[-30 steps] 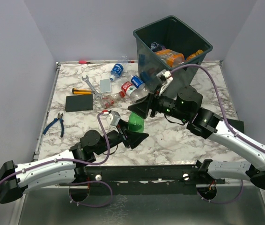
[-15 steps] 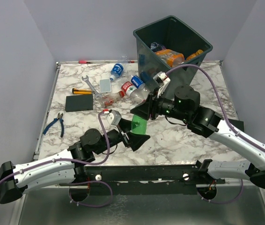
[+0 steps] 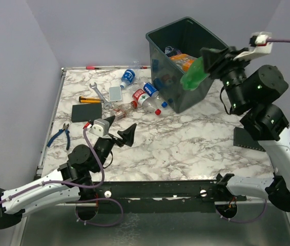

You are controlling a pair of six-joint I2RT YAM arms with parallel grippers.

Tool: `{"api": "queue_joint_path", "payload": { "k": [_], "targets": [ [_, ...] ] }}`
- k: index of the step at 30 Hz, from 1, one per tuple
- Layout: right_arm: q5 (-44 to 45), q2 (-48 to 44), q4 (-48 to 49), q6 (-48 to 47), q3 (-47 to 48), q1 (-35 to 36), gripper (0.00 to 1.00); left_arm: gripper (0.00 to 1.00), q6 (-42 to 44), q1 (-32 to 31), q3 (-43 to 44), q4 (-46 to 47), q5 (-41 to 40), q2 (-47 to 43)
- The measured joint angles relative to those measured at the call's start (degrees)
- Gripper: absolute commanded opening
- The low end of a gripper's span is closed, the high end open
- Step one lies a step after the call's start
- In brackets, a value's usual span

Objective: Put the plastic bottles in the bin
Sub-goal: Place the plastic bottle in the trash bin.

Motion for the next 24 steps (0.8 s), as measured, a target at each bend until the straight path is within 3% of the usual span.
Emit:
{"api": "queue_joint_path", "payload": {
  "k": [4,7,9,12,17,24],
  "targets": [
    [6.6,1.6,9.7,-1.3,-1.5,-9.4,0.01,0.99,3.9,0.0,-6.0,0.5,-7.7,-2.8],
    [9.9,2.8,24.8,-4.7,-8.5,-13.3,0.01,0.99,5.0,0.0,-9.2,0.3,-10.4,-5.1],
    [11.0,5.8,33.9,-7.1,-11.8,-16.4,0.01,0.99,5.5,0.0,-9.7,0.4,-11.4,-6.3],
    [12.5,13.6,40.6,-9.7,-9.0,-21.5,0.01,0.99,5.5,0.0,-9.7,0.7,-12.4,-7.7],
    [12.9,26.3,38.0,-8.7,2.4,-27.9,0.01,0.99,5.2,0.0,-9.7,0.7,-12.5,-8.0],
    [2.2,31.5,23.7,-0.3,5.7,-30.3,0.01,0.99,4.9,0.0,-9.7,0.1,-12.2,-6.4]
  ]
}}
